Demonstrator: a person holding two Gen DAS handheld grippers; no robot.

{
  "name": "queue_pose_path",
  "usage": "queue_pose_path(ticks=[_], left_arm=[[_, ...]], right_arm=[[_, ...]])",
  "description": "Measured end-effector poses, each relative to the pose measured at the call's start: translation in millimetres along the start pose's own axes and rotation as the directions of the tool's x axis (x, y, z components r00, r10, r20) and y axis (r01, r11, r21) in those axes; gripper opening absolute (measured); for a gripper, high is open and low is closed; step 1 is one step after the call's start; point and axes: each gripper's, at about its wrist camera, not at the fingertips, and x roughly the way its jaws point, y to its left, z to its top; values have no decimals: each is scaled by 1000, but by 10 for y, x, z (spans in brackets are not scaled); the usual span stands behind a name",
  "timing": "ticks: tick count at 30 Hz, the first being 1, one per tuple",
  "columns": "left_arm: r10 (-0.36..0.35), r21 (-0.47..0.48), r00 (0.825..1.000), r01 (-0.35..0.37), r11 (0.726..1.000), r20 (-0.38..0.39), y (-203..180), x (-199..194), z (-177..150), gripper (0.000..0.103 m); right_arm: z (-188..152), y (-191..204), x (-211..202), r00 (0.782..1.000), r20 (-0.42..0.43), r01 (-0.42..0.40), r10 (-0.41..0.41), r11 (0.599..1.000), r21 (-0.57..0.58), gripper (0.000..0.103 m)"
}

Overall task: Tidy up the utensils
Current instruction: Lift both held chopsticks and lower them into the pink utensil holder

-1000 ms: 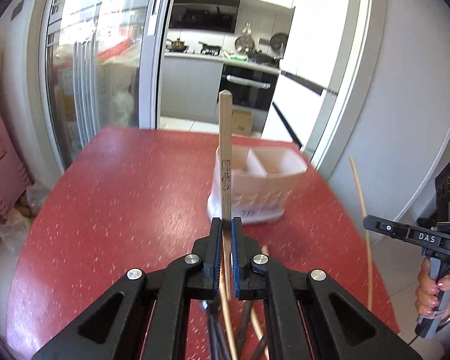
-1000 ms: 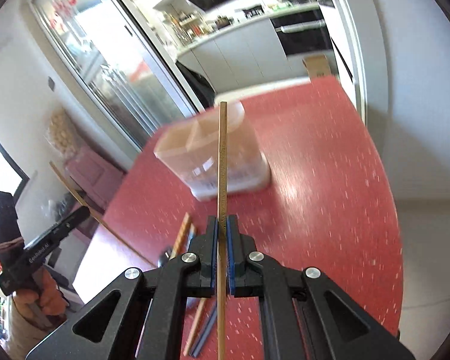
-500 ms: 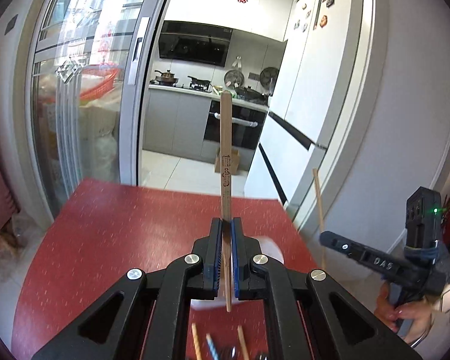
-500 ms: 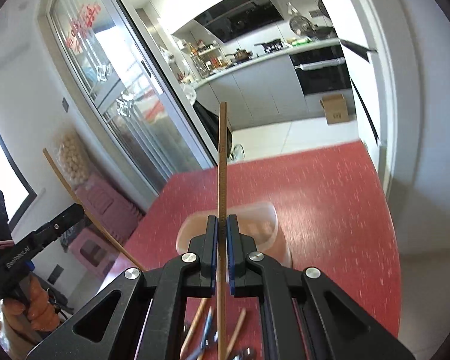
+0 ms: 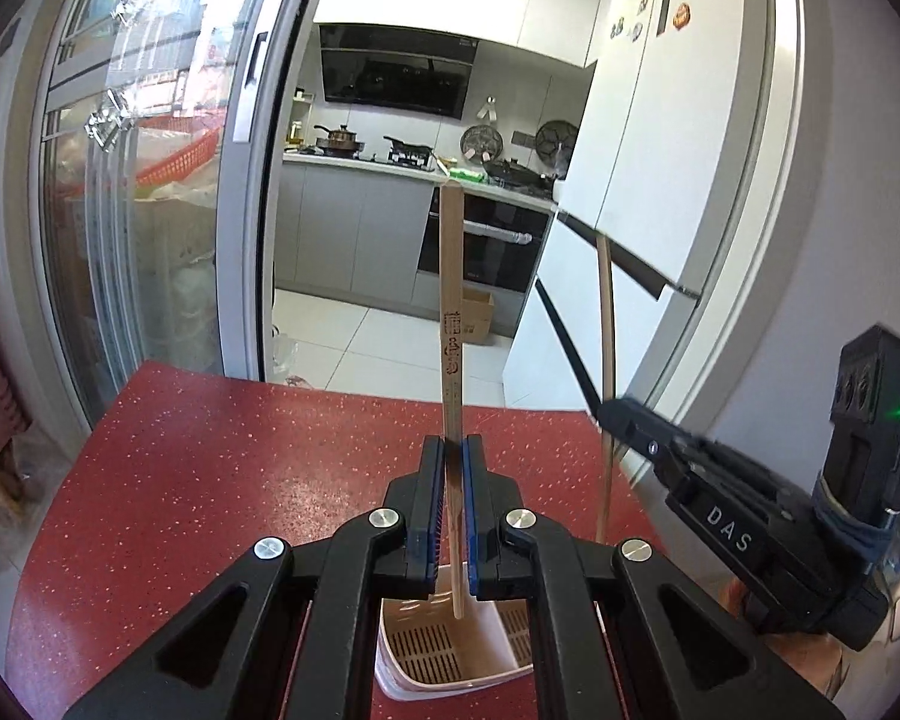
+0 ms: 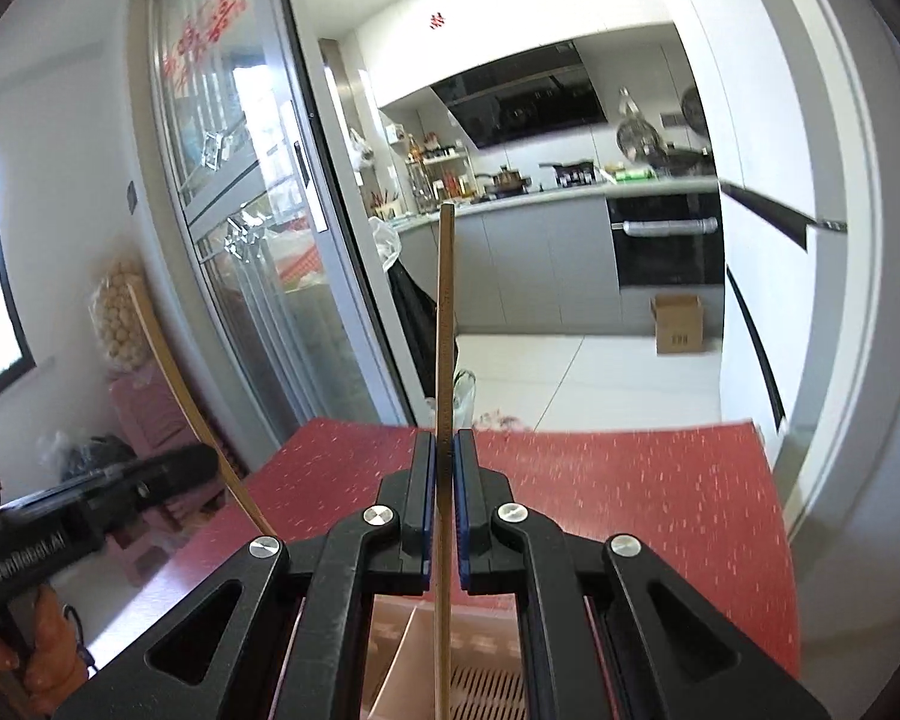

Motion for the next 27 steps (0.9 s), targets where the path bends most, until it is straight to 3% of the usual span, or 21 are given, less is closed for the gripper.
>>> queue_pose_path(ticks=[8,14,22,27], left_arm=[[15,-11,998,-16,1000,-66,78,343,-281,35],[83,44,995,-81,996,-51,30,384,-471,36],[169,130,985,-163,978,-36,-47,379,-679,36],[197,129,980,-191,973,-38,-45,287,-737,36]], right_arm=[[-372,108,271,998,40,49,-45,991,-123,6],[-719,253,295,998,35,67,-60,972,-227,6],[-839,248,329,998,-27,51,-59,974,-222,6],[-832,223,321,996,-67,40,-55,978,-206,7]])
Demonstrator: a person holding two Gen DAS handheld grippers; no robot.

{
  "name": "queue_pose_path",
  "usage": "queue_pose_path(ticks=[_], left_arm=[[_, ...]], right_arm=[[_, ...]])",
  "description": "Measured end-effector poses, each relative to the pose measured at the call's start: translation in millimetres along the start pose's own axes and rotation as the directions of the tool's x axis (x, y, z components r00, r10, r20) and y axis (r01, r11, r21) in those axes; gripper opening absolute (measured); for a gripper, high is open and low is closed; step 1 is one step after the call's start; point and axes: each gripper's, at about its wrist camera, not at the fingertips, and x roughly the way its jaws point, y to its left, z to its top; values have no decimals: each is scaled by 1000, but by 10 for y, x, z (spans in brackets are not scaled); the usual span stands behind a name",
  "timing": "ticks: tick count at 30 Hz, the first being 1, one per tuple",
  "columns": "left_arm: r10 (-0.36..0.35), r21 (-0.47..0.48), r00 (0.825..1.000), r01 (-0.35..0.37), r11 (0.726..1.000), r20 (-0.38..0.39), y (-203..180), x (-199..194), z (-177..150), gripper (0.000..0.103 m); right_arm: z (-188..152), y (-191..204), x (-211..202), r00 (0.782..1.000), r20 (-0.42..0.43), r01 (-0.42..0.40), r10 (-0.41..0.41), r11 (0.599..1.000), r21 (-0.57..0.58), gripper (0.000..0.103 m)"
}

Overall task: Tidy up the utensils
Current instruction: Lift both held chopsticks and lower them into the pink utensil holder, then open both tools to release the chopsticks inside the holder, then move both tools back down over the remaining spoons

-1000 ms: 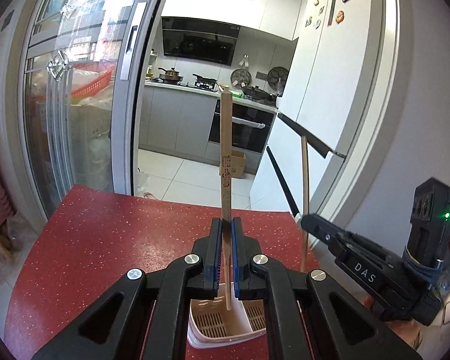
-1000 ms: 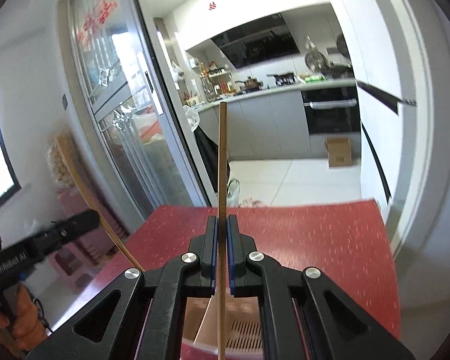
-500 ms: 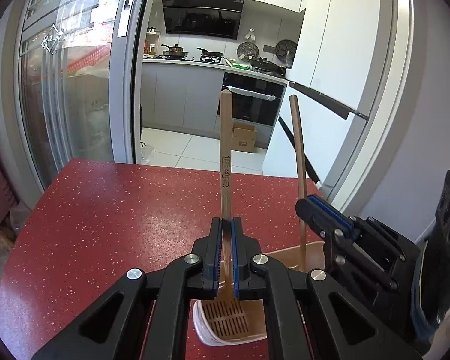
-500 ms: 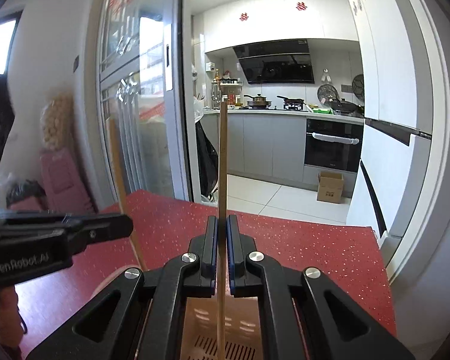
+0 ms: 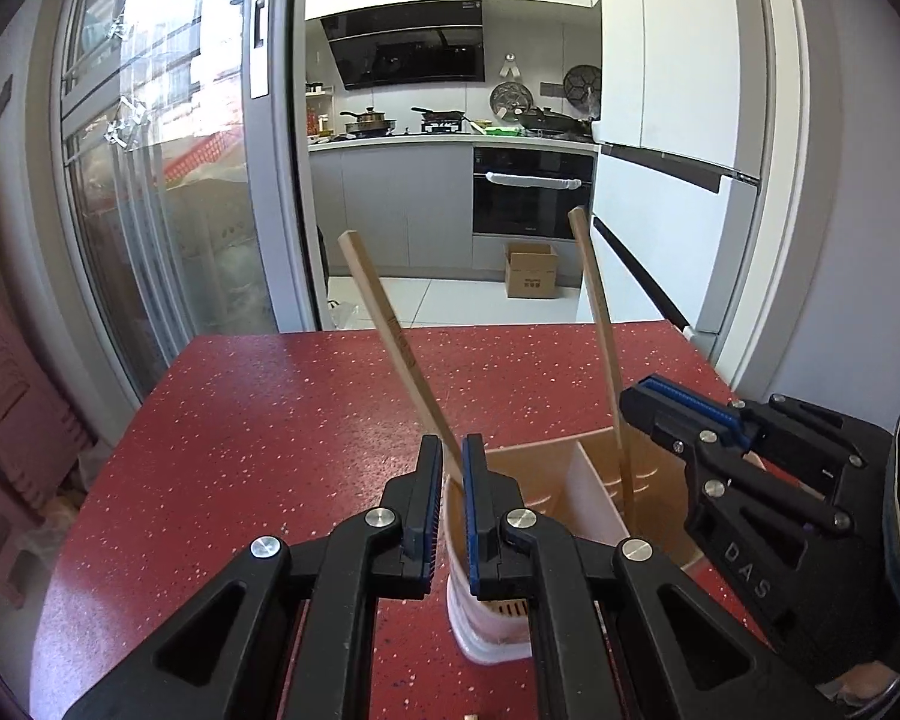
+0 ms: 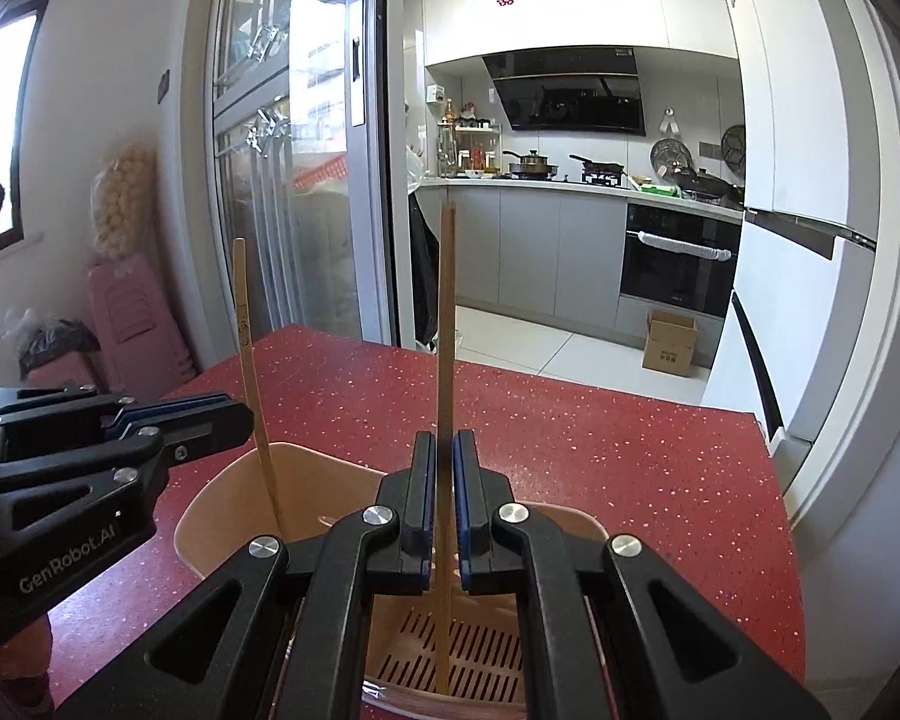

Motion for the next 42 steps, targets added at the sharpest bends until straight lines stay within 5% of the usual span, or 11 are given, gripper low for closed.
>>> queue_pose_path(ticks=[4,12,25,41,42], left_arm=[[1,-26,1000,-1,1000,-2,60,-153,-65,36],[-3,-71,999,0,997,-43,227,-485,-396,36],[-26,-125,991,10,992,-133,371,-911,-1203,36],[-50,-158,970,11,987,-239,350,-993,-1852,36],[-53,-162,968,13,987,-245,355,-993,-1871,46]], right_arm=[[21,-33,-53,999,-27,-16,16,999,30,37],[-62,-136,-442,995,-82,-43,58,985,169,51],[-990,-188,-963,935,-316,-21,163,912,409,58],[-1698,2,-1273,870,-396,-22,295,824,566,59],[-1720,7,-1273,866,-392,-30,312,813,581,59]])
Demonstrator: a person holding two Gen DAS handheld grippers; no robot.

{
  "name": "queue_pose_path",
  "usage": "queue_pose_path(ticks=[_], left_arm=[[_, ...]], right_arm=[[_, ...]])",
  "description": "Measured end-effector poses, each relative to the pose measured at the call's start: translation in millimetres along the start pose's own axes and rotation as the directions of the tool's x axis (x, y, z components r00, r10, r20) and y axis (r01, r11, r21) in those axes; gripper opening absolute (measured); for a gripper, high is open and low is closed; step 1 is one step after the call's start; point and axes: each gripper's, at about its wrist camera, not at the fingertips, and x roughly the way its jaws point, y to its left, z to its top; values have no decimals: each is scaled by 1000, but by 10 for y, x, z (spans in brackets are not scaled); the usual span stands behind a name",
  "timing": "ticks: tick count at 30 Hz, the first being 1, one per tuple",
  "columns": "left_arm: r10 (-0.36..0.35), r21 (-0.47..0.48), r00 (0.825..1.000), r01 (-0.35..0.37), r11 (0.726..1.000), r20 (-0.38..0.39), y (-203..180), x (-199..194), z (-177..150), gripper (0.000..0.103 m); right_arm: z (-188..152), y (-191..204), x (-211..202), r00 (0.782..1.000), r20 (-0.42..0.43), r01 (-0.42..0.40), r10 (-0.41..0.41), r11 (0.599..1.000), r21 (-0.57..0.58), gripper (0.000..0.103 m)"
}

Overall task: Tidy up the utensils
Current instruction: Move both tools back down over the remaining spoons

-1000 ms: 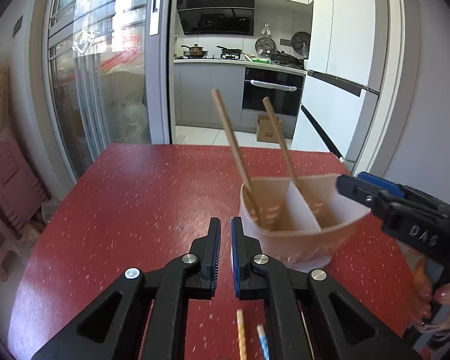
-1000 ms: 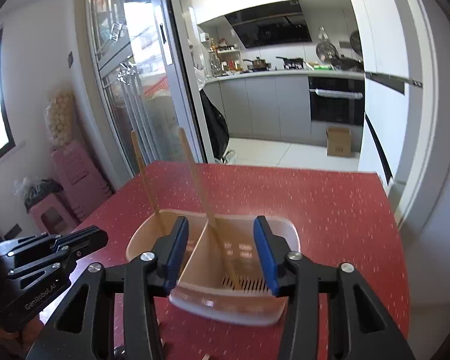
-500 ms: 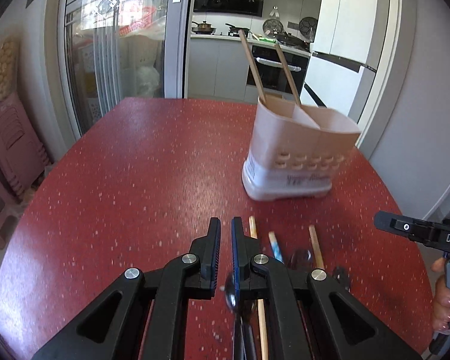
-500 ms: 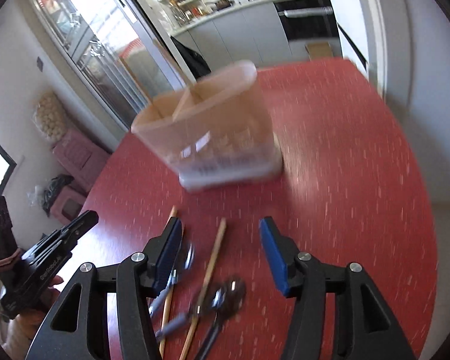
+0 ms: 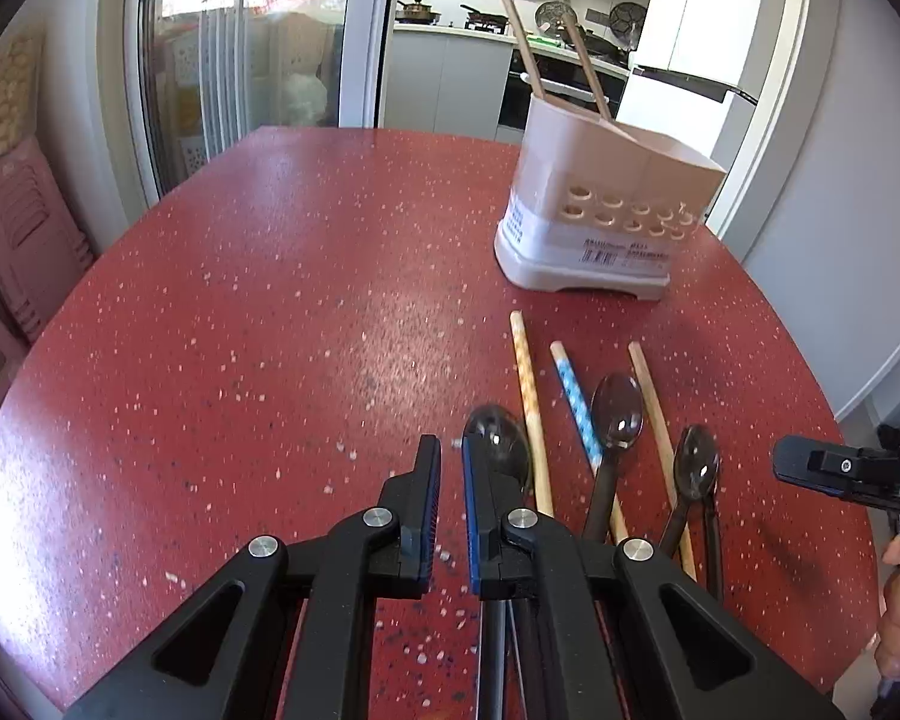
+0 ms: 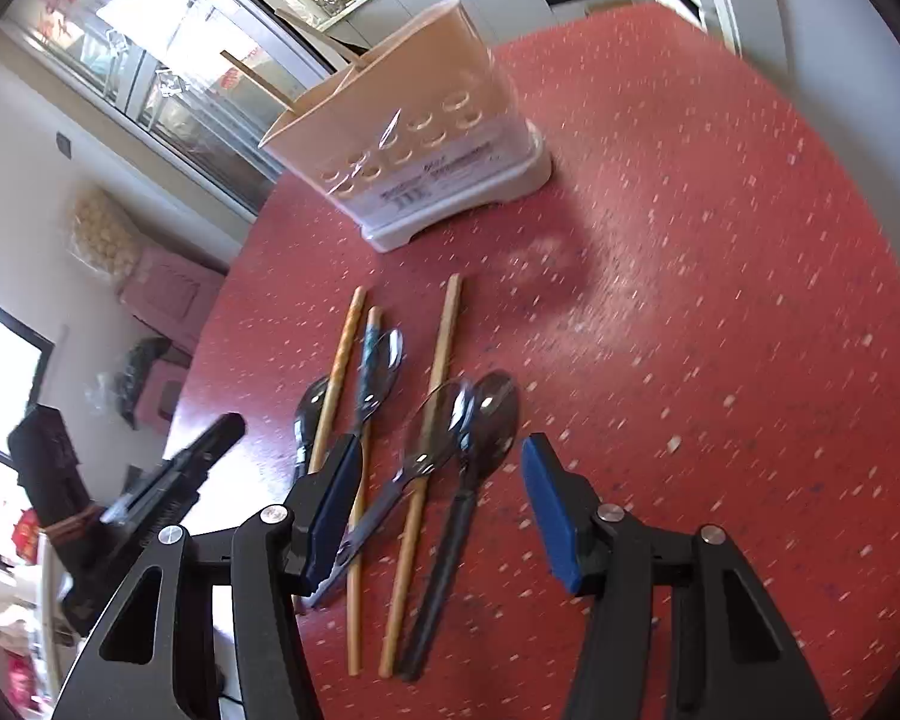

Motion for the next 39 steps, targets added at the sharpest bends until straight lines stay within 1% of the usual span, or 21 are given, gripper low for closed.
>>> queue_pose_path(ticks=[1,2,3,4,8,11,14,18,22,24,27,32,36,39], left_arm=[[-1,-3,1000,1,1000,-7,8,3,-14,102],[11,-12,1000,-11,1000,-19,17,7,-23,103],[23,-23,1000,-23,999,6,27,5,-31,103],[26,-23,1000,-26,999,15,34,19,-32,103],[28,-13,1000,-28,1000,4,50,126,-34,103],[47,-3,999,-47,999,-8,46,215,-39,103],[39,21,999,-38,999,-19,16,265,-28,103],[26,64,999,-25,998,-27,-78,298,-52,103],[1,87,1000,2,996,-32,-136,306,-53,103],[9,90,999,-6,996,-35,-129,339,-53,103],[10,71,998,-6,997,-54,-35,313,-52,103],[9,43,996,-5,999,-93,155,349,-84,103],[13,64,992,-5,998,-128,190,417,-121,103],[20,80,990,-9,997,-141,162,454,-126,103]], right_arm=[[-15,-3,15,1000,-8,-17,17,1000,13,59],[-17,-2,34,999,-14,-30,30,999,24,59],[-29,-10,53,999,-21,-42,43,998,37,59],[-40,-14,76,998,-28,-55,56,997,49,59],[-74,-32,170,994,-47,-91,95,992,86,59],[-84,-56,224,990,-53,-120,127,985,122,59],[-67,-68,263,985,-44,-161,170,975,156,58],[-35,-83,276,980,-24,-190,197,966,177,55],[-14,-130,355,972,-33,-218,231,950,223,52],[-4,-149,404,969,-40,-228,244,944,239,50],[-3,-160,459,969,-47,-222,241,942,253,49],[-25,-164,513,976,-66,-183,206,949,257,49],[-16,-157,549,978,-72,-171,196,950,262,49],[22,-121,584,983,-68,-150,173,954,258,48]])
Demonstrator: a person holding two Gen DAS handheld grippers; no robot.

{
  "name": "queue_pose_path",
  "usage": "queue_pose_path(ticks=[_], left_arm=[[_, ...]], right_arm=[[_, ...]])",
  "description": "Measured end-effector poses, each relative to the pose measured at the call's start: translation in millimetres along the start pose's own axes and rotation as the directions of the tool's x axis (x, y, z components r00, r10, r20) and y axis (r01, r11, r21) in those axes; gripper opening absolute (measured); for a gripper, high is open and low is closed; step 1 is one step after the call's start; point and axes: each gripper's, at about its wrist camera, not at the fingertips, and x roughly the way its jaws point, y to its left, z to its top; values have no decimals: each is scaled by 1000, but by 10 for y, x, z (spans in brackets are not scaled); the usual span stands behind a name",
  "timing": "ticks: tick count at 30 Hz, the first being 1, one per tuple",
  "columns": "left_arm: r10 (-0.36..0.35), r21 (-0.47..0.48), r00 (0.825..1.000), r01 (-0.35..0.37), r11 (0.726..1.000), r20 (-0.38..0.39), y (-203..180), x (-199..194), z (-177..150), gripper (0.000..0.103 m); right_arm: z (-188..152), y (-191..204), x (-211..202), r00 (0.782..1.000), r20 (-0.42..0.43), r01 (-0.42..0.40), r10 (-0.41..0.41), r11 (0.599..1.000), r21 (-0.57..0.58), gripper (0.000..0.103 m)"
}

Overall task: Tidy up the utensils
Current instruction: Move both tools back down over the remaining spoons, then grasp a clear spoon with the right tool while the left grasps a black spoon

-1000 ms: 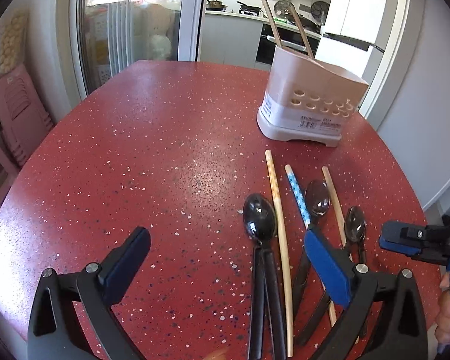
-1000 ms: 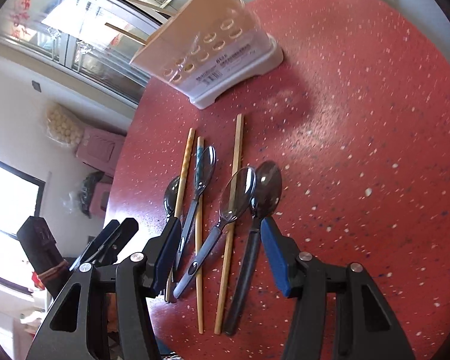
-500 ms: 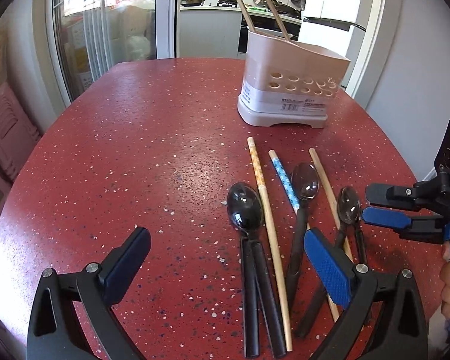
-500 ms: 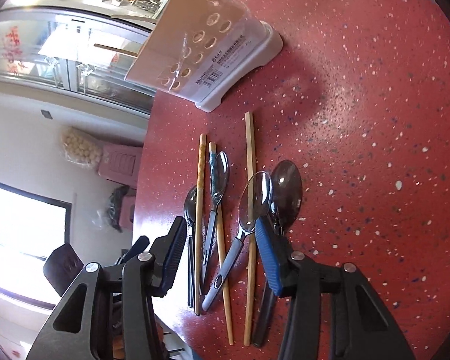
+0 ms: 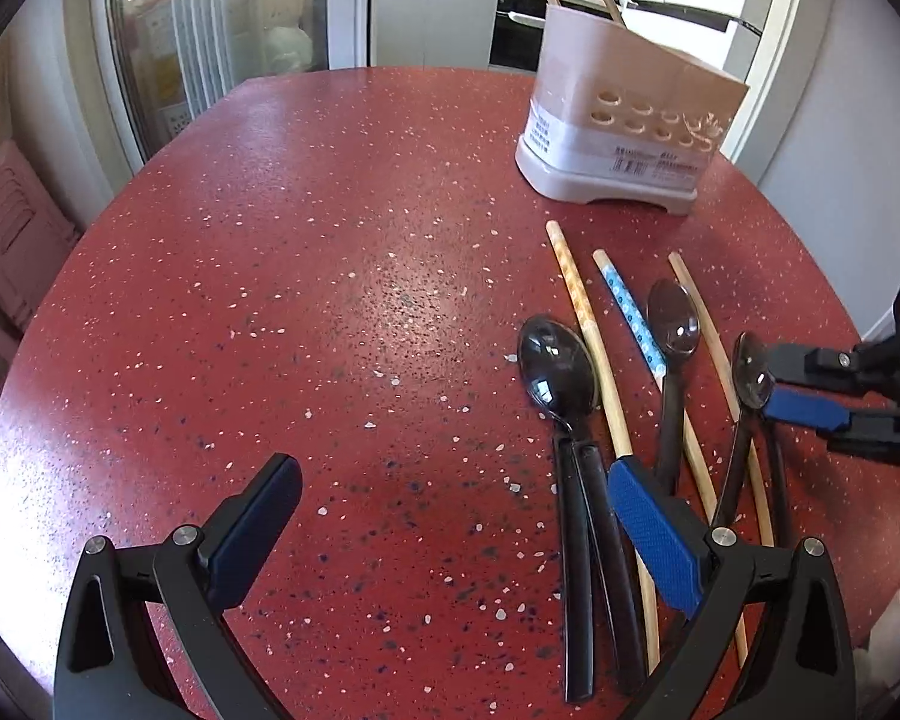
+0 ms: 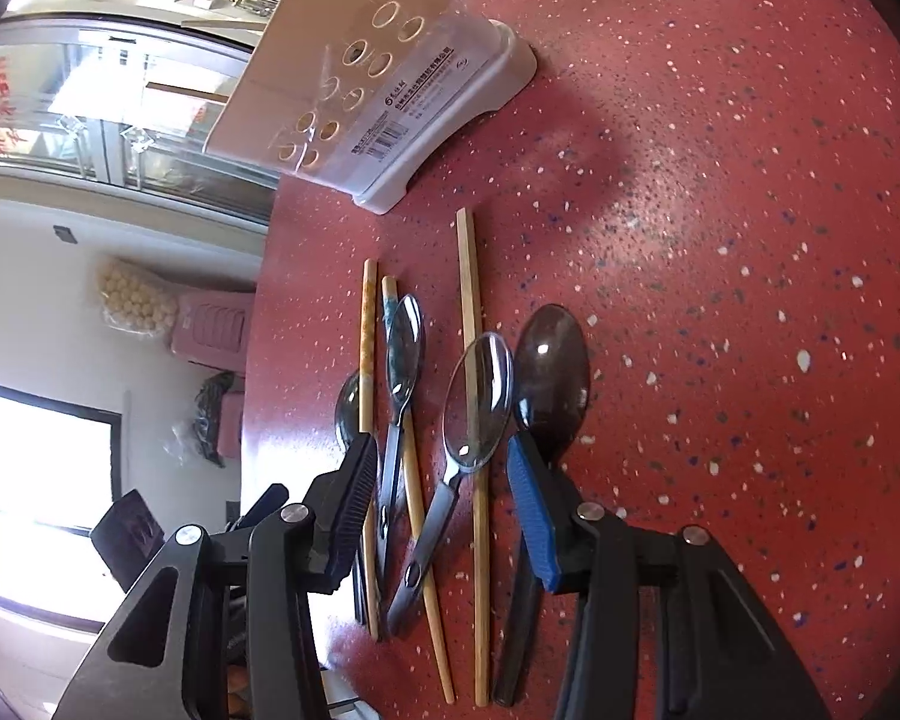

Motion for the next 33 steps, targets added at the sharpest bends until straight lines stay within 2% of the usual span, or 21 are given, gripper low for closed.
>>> queue_pose_path(ticks=[2,6,9,12,15,18,21,23,24,25,27,28,33], left_arm=[[-1,-1,1000,1,1000,-5,-15,11,12,103],[-13,14,1000,13,1000,-11,-99,12,25,103],[-9,32,999,11,999,-33,-163,48,26,103],[-11,33,999,13,999,-40,-185,57,41,101],[-12,43,999,13,999,-35,-215,51,66,86],[-22,48,999,24,999,-45,-229,49,94,78],[-38,43,998,40,998,-48,-218,43,116,65],[-41,46,998,43,998,-54,-225,36,131,63],[-45,52,998,48,997,-54,-238,36,137,51],[-52,59,997,55,997,-52,-251,22,138,44],[-42,67,998,45,997,-43,-263,-2,141,39],[-40,68,999,42,997,-33,-261,-22,141,32],[-38,46,999,38,998,0,-182,-120,129,32]], right_arm=[[31,32,45,1000,6,29,-29,1000,-3,43],[60,45,96,996,14,85,-85,996,-17,17],[64,46,116,993,24,115,-115,993,-33,7],[51,30,100,993,29,113,-111,993,-44,6],[50,-10,43,993,36,115,-113,992,-61,3],[61,-44,-33,993,44,115,-112,991,-73,3],[73,-67,-97,993,49,116,-112,989,-87,3],[71,-76,-128,992,51,116,-112,989,-96,3],[72,-79,-141,993,51,115,-111,988,-100,3],[72,-85,-151,992,51,117,-113,988,-103,3],[69,-89,-172,992,54,120,-115,986,-113,3],[70,-88,-183,992,56,122,-116,985,-118,3],[54,-47,-229,990,66,137,-128,980,-146,3]])
